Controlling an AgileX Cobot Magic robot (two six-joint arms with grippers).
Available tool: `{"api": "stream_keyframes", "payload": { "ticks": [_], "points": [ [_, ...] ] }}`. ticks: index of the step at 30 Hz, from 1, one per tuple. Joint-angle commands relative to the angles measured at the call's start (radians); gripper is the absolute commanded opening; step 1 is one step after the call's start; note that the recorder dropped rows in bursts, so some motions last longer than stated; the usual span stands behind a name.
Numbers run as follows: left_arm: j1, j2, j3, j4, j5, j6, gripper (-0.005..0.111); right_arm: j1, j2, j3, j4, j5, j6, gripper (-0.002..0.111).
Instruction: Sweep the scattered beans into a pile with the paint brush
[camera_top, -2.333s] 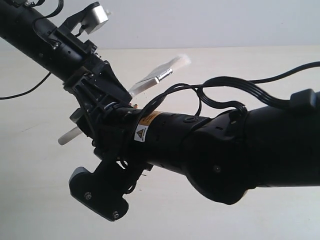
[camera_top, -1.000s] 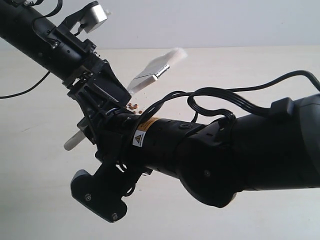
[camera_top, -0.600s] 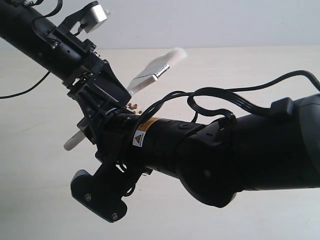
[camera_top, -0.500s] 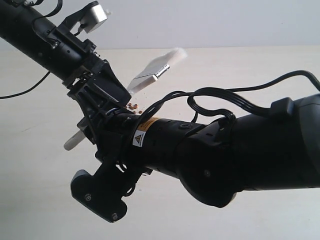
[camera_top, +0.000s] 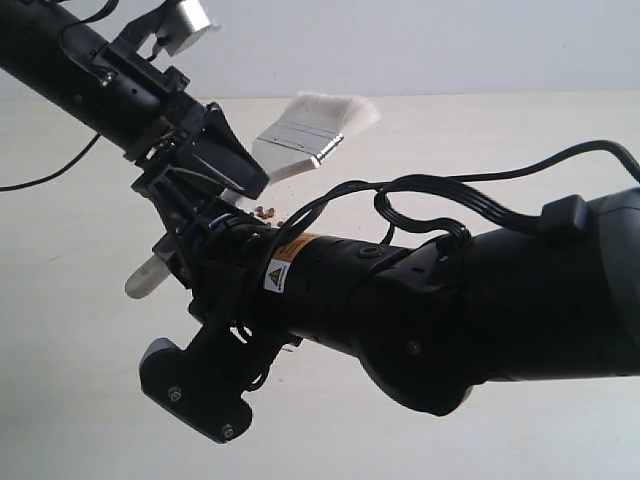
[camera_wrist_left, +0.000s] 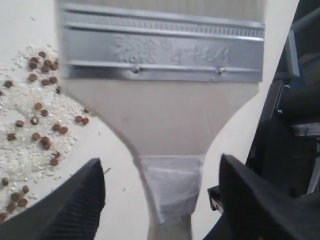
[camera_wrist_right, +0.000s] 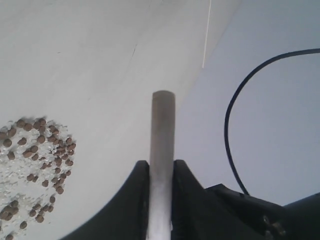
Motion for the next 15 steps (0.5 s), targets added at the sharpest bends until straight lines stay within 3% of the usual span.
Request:
{"api": "stream_keyframes", "payload": {
  "ticks": [1, 5, 8, 15],
  "points": [
    [0.086, -0.011, -0.042, 0.003, 0.001, -0.006, 0.062, 0.001, -0.003, -0.007, 0.075, -0.021, -0.011, 0.000],
    [0.210, -0.052, -0.044, -0.020, 0.001, -0.004, 0.062, 0.001, -0.018, -0.007, 0.285, -0.197, 0.004, 0.000],
    [0.278, -0.091, -0.030, -0.056, 0.001, -0.004, 0.062, 0.001, -0.080, 0.006, 0.469, -0.354, 0.302, 0.000],
    [0.300, -0.154, 0.075, -0.113, 0.001, 0.051, 0.062, 0.001, -0.326, 0.160, 0.481, -0.632, 0.849, 0.000]
  ]
}}
